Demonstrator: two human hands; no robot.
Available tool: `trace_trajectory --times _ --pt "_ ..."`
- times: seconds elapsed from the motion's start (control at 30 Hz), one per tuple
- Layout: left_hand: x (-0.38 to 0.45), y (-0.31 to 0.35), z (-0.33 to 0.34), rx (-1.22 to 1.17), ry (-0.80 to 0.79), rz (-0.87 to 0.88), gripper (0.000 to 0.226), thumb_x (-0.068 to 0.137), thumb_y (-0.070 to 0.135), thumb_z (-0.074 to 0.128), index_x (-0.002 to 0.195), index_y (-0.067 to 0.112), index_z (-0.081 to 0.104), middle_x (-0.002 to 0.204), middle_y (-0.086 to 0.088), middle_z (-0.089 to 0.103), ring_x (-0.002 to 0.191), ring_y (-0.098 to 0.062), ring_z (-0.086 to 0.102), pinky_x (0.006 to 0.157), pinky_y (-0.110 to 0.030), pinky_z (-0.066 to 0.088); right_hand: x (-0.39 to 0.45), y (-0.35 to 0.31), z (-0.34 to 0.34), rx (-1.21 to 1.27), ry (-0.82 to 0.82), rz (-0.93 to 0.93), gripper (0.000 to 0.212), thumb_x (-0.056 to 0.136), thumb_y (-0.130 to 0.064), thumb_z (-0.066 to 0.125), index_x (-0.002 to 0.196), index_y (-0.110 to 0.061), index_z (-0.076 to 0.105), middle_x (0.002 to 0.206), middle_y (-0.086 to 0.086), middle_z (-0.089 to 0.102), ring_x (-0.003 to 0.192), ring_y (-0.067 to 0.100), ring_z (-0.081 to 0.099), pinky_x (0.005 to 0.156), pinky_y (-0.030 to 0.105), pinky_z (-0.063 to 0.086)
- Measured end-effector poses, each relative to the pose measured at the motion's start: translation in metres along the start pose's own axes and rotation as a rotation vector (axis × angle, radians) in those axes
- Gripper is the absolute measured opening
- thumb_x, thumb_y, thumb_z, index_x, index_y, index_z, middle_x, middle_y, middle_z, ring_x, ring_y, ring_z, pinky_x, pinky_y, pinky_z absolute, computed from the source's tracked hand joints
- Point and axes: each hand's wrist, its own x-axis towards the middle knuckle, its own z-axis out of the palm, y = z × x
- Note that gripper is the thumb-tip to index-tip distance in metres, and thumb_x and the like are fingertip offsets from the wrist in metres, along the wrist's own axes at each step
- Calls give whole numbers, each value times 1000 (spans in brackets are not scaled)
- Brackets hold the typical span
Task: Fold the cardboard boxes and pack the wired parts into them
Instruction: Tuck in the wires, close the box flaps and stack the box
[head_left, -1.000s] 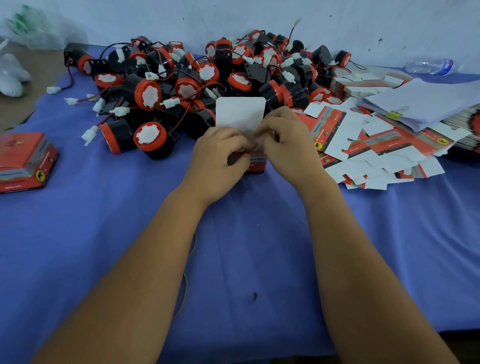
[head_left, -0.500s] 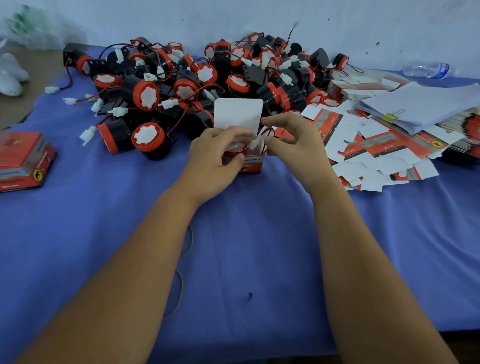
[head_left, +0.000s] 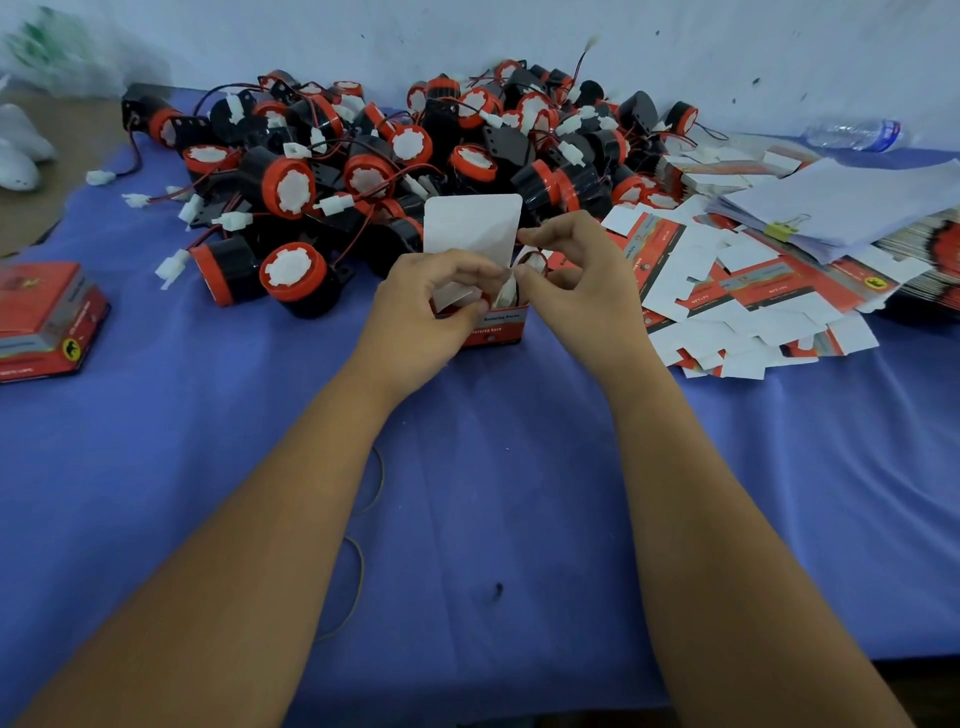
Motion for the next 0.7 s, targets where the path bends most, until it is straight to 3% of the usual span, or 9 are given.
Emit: trace_trajectory --times 0.1,0.23,0.37,0.5,0.57,0.7 --pt "0 -2 1 103 47 -9 26 87 4 68 100 26 73 98 18 68 106 8 53 88 -2 36 1 0 0 13 11 30 16 89 -2 59 99 -13 65 118 -1 67 100 11 64 81 37 57" --pt "2 -4 4 326 35 69 24 89 9 66 106 22 77 115 8 68 116 -20 51 100 -33 39 3 0 0 -5 6 50 28 90 2 54 108 -12 70 123 -5 64 102 0 61 86 24 55" --pt "0 -4 6 386 55 85 23 90 16 65 110 23 73 121 9 63 115 -22 48 97 -39 37 1 4 4 -22 47 -2 24 90 -4 63 113 -10 63 104 -14 61 84 -15 59 76 14 53" --pt "0 -6 7 427 53 90 21 88 23 64 109 24 69 119 11 64 114 -20 49 89 -32 30 1 5 6 -56 66 -37 18 89 -10 68 103 -21 65 91 -22 64 76 -4 65 71 10 51" --pt "1 -6 7 428 57 80 20 89 26 63 108 22 69 117 10 65 113 -21 51 91 -38 37 -1 4 6 -92 64 -75 19 89 -11 68 100 -27 64 87 -25 65 77 -1 67 70 10 51" --pt "1 -3 8 424 50 82 26 93 37 57 101 20 75 109 10 70 107 -23 54 90 -46 43 -3 4 7 -139 73 -142 13 87 -13 64 97 -20 70 85 -15 69 77 6 69 71 25 58"
